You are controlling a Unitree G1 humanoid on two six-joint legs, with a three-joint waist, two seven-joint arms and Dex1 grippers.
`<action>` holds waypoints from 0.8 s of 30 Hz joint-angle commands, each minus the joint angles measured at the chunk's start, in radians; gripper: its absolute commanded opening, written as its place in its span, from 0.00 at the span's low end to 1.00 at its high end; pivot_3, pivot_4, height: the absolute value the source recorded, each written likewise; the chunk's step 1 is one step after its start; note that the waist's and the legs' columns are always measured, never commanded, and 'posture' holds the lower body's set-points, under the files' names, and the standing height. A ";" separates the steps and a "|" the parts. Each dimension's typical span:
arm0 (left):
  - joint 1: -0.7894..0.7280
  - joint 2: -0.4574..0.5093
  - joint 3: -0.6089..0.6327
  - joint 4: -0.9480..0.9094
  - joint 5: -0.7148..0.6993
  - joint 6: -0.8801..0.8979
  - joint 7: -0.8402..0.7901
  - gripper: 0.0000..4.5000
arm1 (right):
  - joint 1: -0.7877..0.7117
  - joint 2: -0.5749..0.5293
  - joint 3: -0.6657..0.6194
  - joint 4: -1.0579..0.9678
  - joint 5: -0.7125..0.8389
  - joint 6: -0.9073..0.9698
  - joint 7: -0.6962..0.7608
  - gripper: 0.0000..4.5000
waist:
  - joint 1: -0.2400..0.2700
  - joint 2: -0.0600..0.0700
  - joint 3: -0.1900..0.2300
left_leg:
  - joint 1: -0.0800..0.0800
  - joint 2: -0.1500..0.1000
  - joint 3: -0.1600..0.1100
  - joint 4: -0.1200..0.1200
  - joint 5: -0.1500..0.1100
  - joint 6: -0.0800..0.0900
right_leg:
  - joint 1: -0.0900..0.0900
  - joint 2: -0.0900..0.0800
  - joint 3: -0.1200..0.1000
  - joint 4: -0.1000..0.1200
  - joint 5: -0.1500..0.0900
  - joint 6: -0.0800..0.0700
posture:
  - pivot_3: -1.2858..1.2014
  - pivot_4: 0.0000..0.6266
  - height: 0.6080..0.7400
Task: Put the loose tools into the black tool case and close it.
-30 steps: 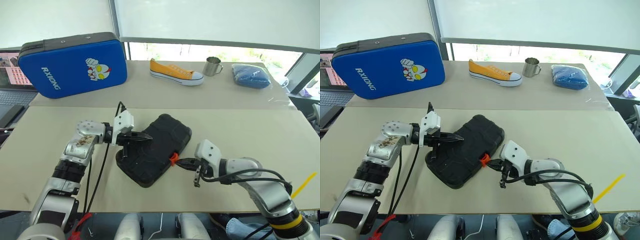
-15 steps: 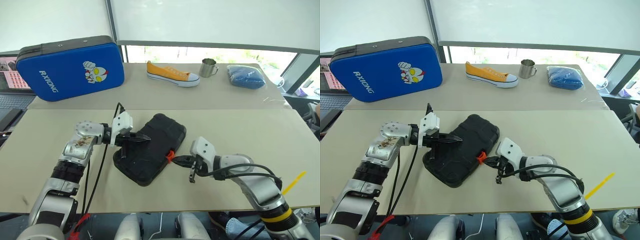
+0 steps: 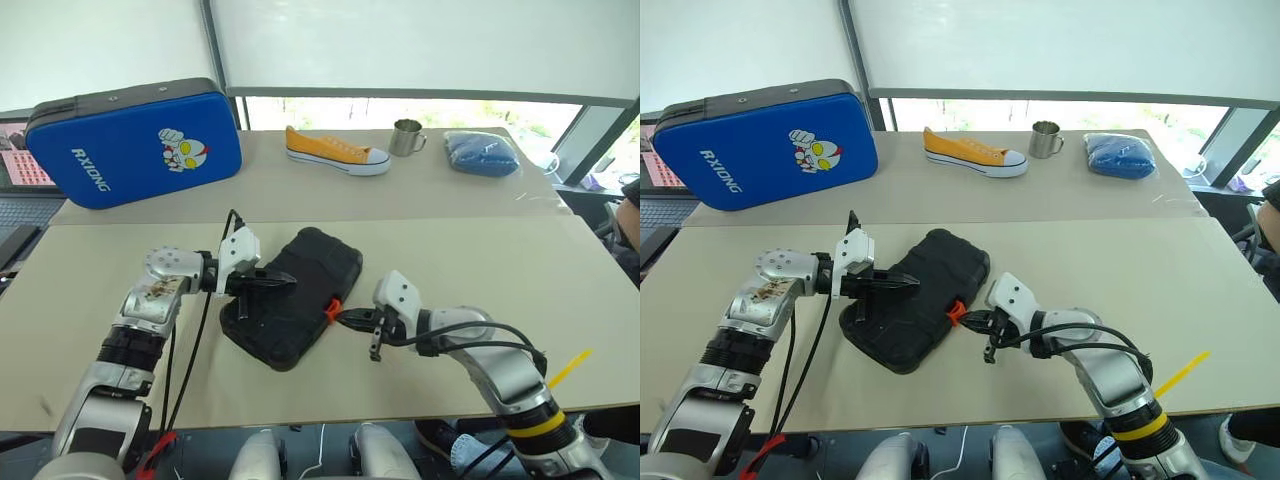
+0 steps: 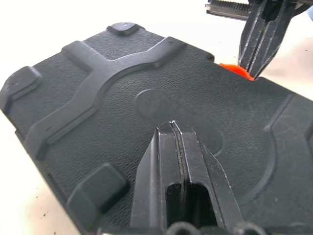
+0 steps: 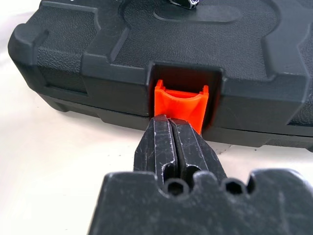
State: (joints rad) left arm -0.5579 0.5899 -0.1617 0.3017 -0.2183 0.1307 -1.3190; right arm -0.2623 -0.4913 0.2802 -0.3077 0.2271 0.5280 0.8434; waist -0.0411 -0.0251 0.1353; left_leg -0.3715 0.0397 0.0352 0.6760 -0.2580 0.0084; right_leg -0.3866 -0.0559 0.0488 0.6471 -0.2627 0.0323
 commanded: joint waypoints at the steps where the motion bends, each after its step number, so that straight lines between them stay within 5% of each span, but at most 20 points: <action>1: 0.054 -0.021 -0.075 0.037 0.045 0.033 -0.007 0.00 | -0.044 0.039 0.010 -0.002 -0.002 -0.044 -0.015 0.00 | 0.000 0.000 0.000 | 0.000 0.000 0.000 0.000 0.000 0.000 | 0.000 0.000 0.000 0.000 0.000 0.000 | 0.52 0.24 1.00; 24: 0.079 -0.020 -0.003 -0.007 -0.013 0.057 0.019 0.00 | -0.052 0.012 -0.019 -0.009 -0.031 -0.043 0.002 0.00 | 0.007 0.001 0.000 | -0.002 0.000 0.000 -0.001 0.000 0.000 | -0.002 -0.001 0.002 -0.001 0.000 0.000 | 0.52 0.24 1.00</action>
State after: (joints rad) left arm -0.5341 0.5778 -0.1388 0.2686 -0.2336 0.1422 -1.3011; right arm -0.3030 -0.4816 0.3238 -0.2313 0.1497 0.5402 0.8373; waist -0.0339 -0.0237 0.1354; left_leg -0.3748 0.0394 0.0351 0.6747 -0.2581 0.0083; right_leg -0.3902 -0.0568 0.0506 0.6461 -0.2630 0.0319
